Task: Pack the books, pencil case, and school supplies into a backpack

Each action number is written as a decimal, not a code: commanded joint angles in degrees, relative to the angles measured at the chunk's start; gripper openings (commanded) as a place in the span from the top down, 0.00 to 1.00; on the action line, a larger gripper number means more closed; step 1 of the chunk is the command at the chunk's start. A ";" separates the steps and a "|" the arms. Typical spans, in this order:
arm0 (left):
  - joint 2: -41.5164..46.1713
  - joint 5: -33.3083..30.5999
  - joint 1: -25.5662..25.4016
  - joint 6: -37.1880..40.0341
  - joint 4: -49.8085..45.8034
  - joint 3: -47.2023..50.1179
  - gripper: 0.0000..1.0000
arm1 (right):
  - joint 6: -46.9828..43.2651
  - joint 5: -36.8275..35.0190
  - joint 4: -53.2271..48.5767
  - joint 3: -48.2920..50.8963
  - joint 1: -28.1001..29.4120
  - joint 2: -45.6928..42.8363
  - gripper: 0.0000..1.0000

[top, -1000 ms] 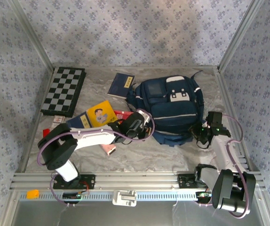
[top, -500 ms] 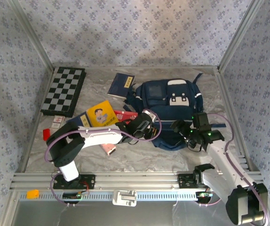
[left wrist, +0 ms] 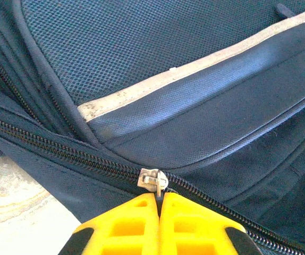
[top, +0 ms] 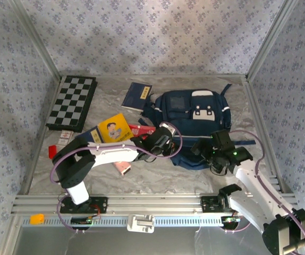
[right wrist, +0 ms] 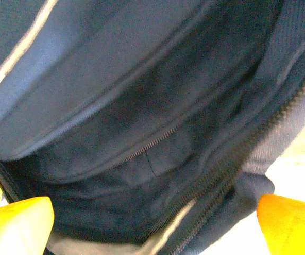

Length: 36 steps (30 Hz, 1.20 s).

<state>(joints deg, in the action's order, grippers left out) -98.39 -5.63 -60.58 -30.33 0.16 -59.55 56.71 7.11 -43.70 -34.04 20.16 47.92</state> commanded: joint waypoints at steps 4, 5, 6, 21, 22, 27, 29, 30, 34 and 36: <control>1.01 -1.54 0.73 -0.69 3.35 -1.11 1.00 | 9.35 -3.95 -5.18 -2.16 8.33 -1.76 0.01; 1.00 -1.54 0.72 -0.78 3.40 -1.06 1.00 | 10.86 -4.83 -5.01 -2.23 9.97 -1.79 0.02; 1.09 -1.32 0.70 -0.82 3.65 -0.92 1.00 | 12.85 -6.04 -4.06 -1.89 11.88 -1.84 0.03; 3.07 -0.86 0.96 1.60 2.57 0.02 1.00 | 11.74 -13.43 6.42 0.65 12.57 9.20 0.77; 3.45 -1.01 1.38 2.05 2.30 0.36 1.00 | 10.52 -13.11 5.99 1.20 11.15 8.54 0.85; 4.70 -1.05 5.55 3.76 1.03 1.86 1.00 | 3.70 -9.06 4.58 4.13 3.27 2.76 1.00; 4.37 -0.68 7.97 4.67 1.12 2.09 1.00 | 0.83 -7.10 3.23 4.39 -0.07 0.46 1.00; 3.90 -0.53 9.27 5.36 1.52 2.23 1.00 | -0.42 -6.49 2.22 4.27 -1.57 -0.55 1.00; -0.02 2.33 14.84 7.21 2.09 -0.89 1.00 | -3.72 -3.54 0.38 4.20 -5.38 -2.73 1.00; -2.74 2.58 16.92 7.85 2.68 -3.10 1.00 | -4.09 -2.89 0.24 3.57 -6.00 -2.69 1.00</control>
<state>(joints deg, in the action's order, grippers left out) -98.63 -0.73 -47.53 -24.77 1.30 -59.27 56.86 4.32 -38.79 -30.30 15.49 45.71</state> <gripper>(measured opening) 0.044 0.056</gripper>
